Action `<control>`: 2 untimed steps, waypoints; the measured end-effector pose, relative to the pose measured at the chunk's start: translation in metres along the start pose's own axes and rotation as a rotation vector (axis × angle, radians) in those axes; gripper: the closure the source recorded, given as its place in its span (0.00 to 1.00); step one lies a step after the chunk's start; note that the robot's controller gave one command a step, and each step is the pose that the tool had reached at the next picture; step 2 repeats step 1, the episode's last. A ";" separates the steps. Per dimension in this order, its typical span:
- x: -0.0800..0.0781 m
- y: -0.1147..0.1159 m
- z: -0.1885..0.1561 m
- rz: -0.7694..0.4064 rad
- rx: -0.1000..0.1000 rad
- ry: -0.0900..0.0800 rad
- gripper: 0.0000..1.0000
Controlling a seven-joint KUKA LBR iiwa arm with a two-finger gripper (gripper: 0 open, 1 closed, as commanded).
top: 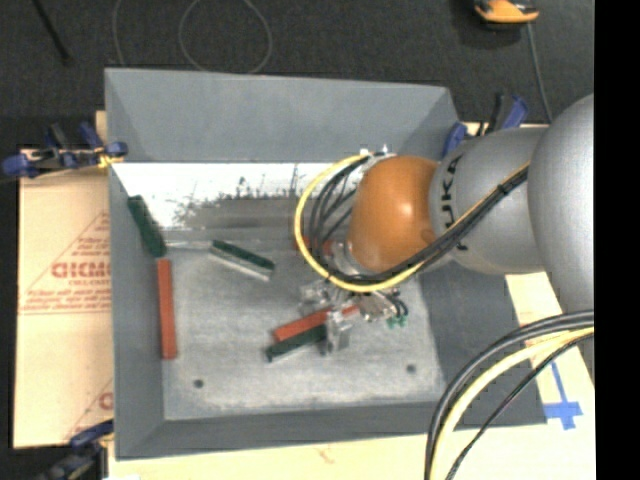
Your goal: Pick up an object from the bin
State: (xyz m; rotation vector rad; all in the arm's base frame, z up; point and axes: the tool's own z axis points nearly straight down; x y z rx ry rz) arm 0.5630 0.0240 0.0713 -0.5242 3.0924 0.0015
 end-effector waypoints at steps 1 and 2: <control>-0.026 -0.009 -0.135 0.065 0.005 -0.007 1.00; -0.026 -0.009 -0.135 0.065 0.005 -0.007 1.00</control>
Offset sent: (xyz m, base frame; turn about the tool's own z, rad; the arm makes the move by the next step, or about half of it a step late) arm 0.0235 0.0010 0.1296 0.0659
